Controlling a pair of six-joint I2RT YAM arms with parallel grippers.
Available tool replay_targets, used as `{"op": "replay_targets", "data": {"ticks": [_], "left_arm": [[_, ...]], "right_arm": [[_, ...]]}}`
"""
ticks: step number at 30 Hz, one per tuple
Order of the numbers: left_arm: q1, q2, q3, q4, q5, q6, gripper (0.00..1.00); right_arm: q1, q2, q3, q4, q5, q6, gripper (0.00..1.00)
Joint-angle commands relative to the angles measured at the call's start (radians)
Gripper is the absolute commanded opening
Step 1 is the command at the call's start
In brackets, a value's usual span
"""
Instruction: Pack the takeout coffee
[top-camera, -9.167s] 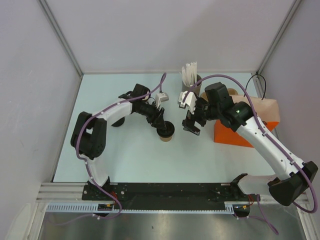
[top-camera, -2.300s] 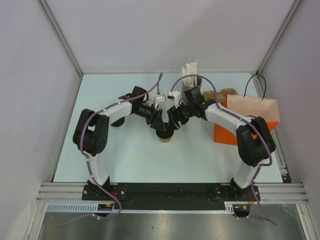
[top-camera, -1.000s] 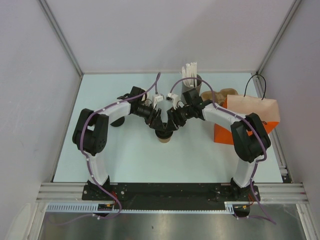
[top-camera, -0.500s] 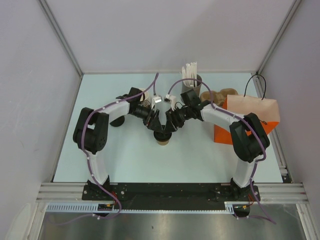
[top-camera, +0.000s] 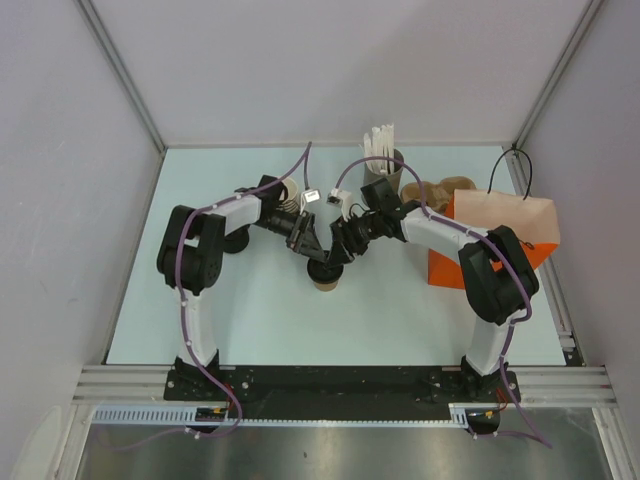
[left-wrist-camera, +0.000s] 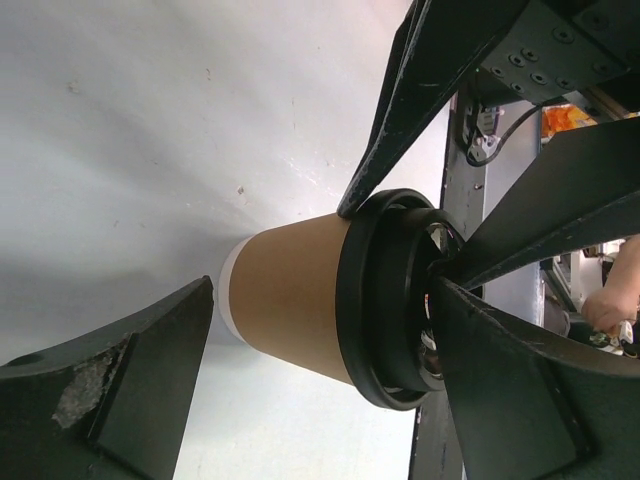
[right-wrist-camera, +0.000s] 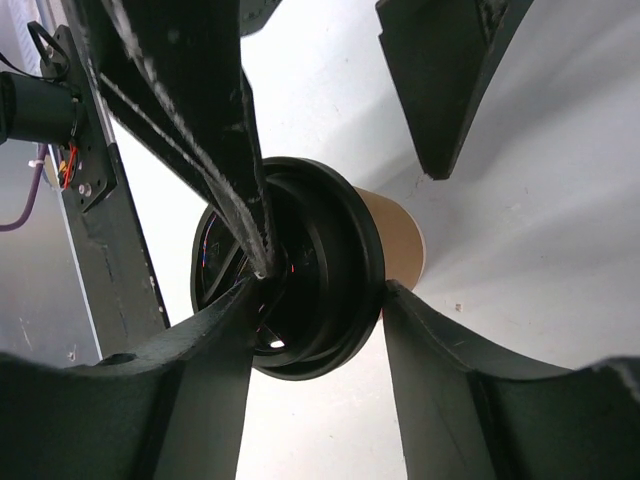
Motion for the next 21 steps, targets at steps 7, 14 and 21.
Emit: {"op": "replay_targets", "data": {"ticks": [7, 14, 21], "left_arm": [[0.018, -0.035, 0.037, 0.046, 0.026, -0.004, 0.93], [0.027, -0.072, 0.043, 0.074, 0.072, -0.027, 0.93], [0.035, -0.109, 0.084, 0.087, 0.118, -0.057, 0.94]], "right_arm": [[0.003, 0.041, -0.006, -0.066, 0.098, -0.053, 0.59], [0.013, 0.054, 0.003, -0.079, 0.121, -0.055, 0.53], [0.014, 0.060, 0.011, -0.083, 0.137, -0.055, 0.49]]}}
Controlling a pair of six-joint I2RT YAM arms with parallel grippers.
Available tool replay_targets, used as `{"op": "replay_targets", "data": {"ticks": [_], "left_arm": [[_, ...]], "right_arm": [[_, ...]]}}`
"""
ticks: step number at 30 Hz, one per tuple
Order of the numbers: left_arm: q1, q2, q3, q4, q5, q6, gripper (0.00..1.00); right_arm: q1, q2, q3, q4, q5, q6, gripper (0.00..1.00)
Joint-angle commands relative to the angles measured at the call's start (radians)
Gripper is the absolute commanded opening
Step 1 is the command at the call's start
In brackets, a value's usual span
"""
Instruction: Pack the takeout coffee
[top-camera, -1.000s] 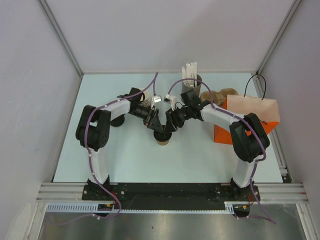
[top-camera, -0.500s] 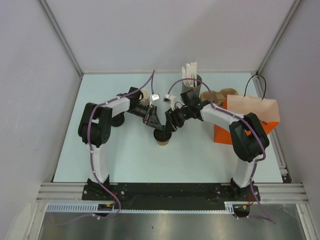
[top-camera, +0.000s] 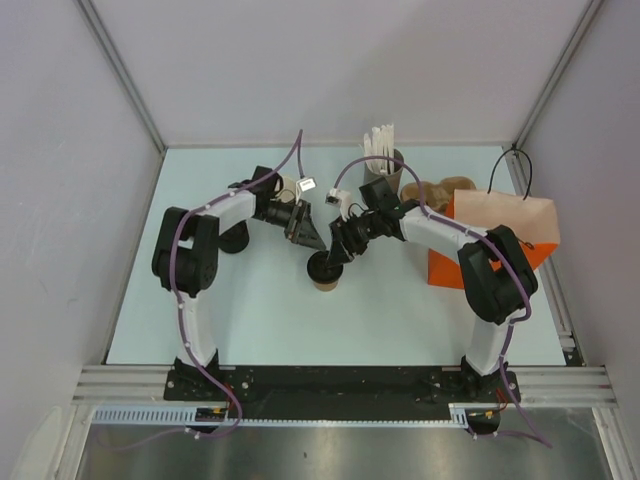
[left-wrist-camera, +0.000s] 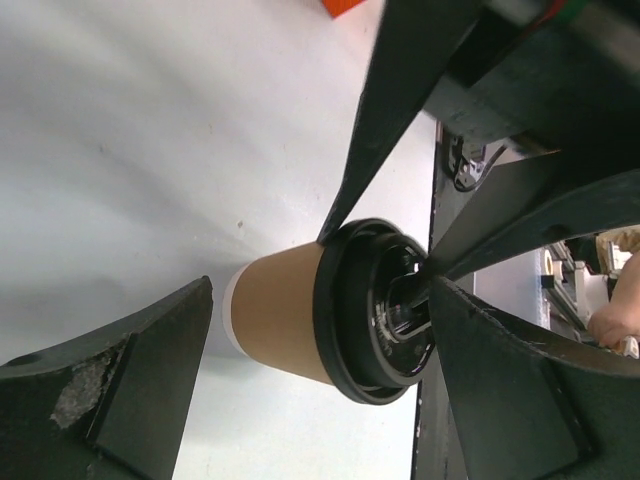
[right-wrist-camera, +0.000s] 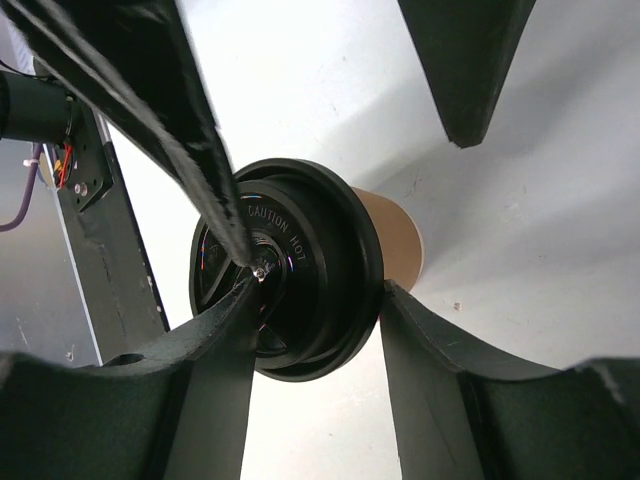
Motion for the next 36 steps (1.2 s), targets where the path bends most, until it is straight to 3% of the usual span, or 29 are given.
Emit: {"op": "replay_targets", "data": {"ticks": [1, 10, 24, 36], "left_arm": [[0.009, -0.083, 0.069, 0.040, 0.075, -0.010, 0.94], [0.009, -0.157, 0.023, 0.000, -0.020, 0.049, 0.94], [0.009, -0.218, -0.009, -0.057, -0.057, 0.112, 0.94], [0.009, -0.339, -0.147, -0.016, -0.281, 0.122, 0.93]], "right_arm": [[0.006, 0.055, -0.003, -0.064, 0.125, -0.048, 0.48], [0.000, 0.061, 0.000, -0.063, 0.135, -0.044, 0.44], [-0.009, 0.055, 0.001, -0.070, 0.135, -0.050, 0.45], [-0.009, 0.055, 0.001, -0.073, 0.132, -0.056, 0.46]]}}
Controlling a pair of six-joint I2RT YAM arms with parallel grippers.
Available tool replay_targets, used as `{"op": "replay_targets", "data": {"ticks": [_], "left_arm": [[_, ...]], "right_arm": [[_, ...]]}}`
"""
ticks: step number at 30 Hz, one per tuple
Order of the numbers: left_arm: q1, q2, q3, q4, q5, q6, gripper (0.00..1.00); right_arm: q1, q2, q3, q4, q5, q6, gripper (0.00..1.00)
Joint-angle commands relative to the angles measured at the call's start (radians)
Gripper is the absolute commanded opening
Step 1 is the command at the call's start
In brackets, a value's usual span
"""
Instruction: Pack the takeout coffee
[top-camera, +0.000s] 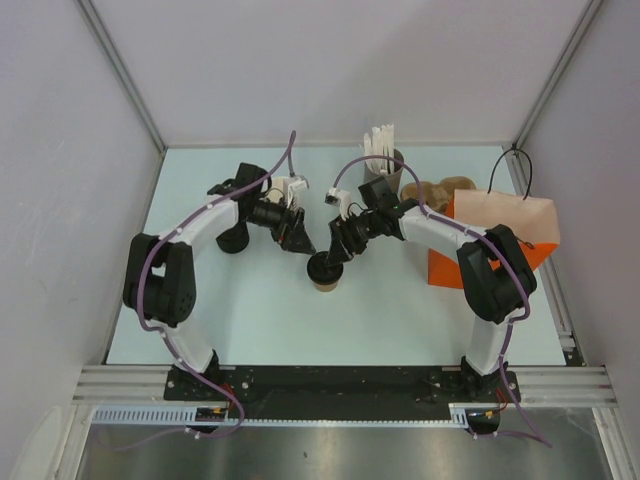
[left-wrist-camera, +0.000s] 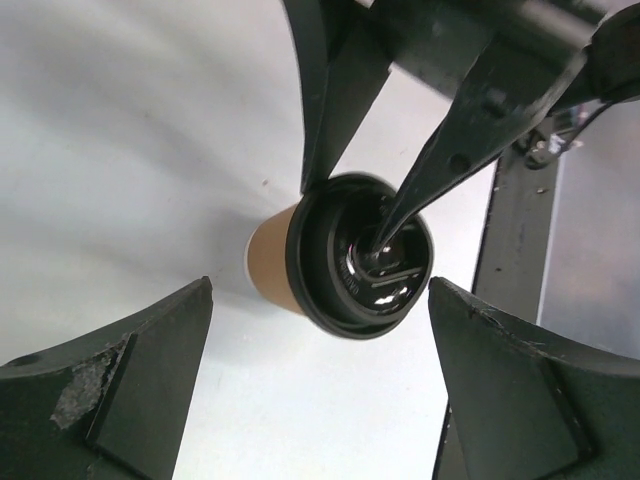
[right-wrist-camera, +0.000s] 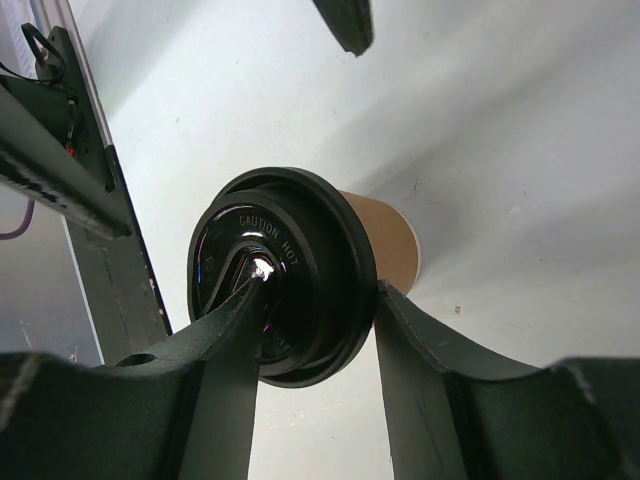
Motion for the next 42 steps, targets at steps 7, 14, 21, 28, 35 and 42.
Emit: {"op": "replay_targets", "data": {"ticks": [7, 14, 21, 28, 35, 42], "left_arm": [[0.005, -0.114, -0.180, 0.060, -0.155, 0.058, 0.93], [0.005, -0.099, -0.227, 0.102, -0.169, 0.048, 0.92], [0.005, -0.045, -0.209, 0.106, -0.101, 0.022, 0.92], [0.005, -0.005, -0.192, 0.116, -0.089, 0.003, 0.88], [0.005, 0.038, -0.184, 0.108, -0.146, -0.015, 0.63], [0.005, 0.062, -0.186, 0.110, -0.207, -0.031, 0.50]], "right_arm": [[-0.008, 0.049, -0.012, -0.065, 0.128, -0.066, 0.47], [-0.008, 0.049, -0.012, -0.068, 0.134, -0.069, 0.47], [-0.006, 0.052, -0.012, -0.070, 0.132, -0.075, 0.48], [-0.003, 0.053, -0.012, -0.074, 0.131, -0.082, 0.48], [0.010, 0.064, -0.013, -0.080, 0.148, -0.092, 0.47], [0.017, 0.075, -0.012, -0.091, 0.163, -0.101, 0.47]]}}
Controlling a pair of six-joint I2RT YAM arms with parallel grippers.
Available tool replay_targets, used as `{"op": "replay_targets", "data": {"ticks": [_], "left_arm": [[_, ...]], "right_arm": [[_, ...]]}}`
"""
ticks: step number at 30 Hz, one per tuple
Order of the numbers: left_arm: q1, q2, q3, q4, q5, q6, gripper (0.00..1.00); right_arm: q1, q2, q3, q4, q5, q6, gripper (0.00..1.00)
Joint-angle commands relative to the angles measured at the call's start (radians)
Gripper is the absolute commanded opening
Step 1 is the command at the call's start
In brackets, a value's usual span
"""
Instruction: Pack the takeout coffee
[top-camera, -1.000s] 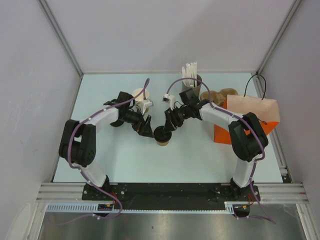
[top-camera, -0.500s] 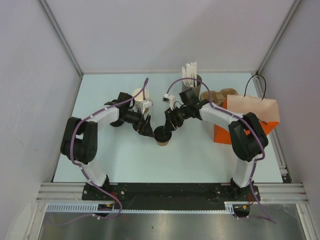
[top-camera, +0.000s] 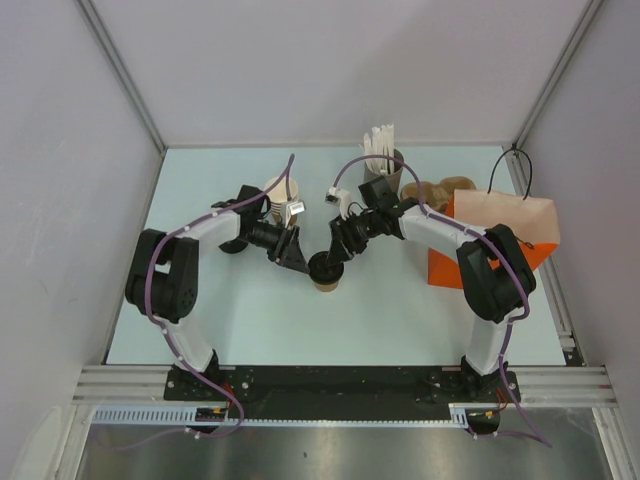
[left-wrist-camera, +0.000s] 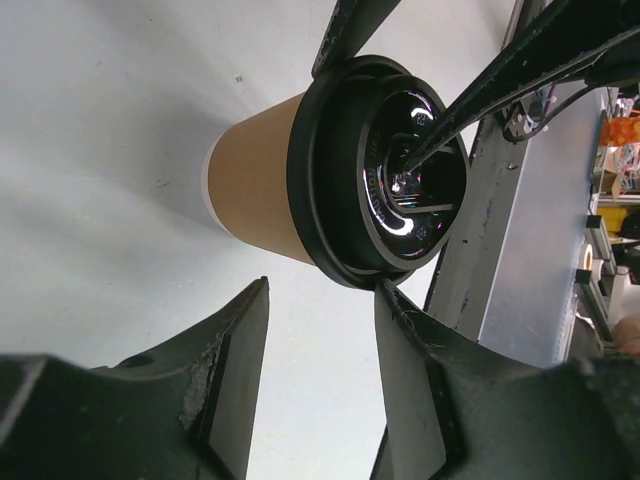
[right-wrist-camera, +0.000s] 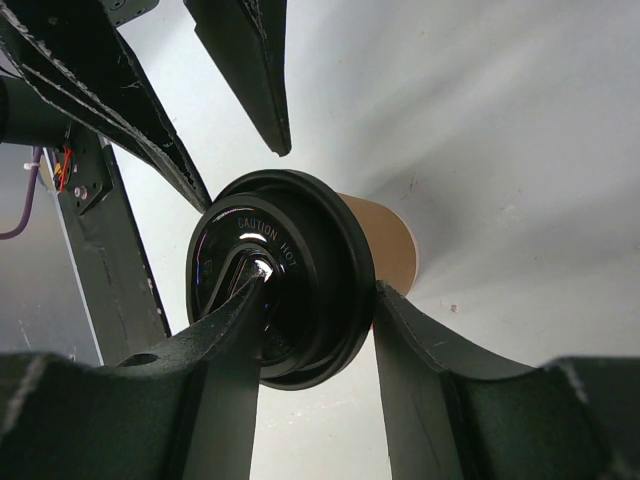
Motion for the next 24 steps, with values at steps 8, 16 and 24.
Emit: {"op": "replay_targets", "data": {"ticks": [8, 16, 24], "left_arm": [[-0.028, 0.060, 0.002, 0.093, -0.300, 0.026, 0.47], [-0.043, 0.048, -0.003, 0.102, -0.293, 0.020, 0.43], [-0.040, 0.068, 0.008, 0.098, -0.307, 0.024, 0.47]], "right_arm": [[0.032, 0.084, -0.020, -0.099, 0.210, -0.118, 0.46], [0.038, 0.094, -0.020, -0.104, 0.221, -0.122, 0.45], [0.035, 0.089, -0.020, -0.099, 0.241, -0.124, 0.45]]}}
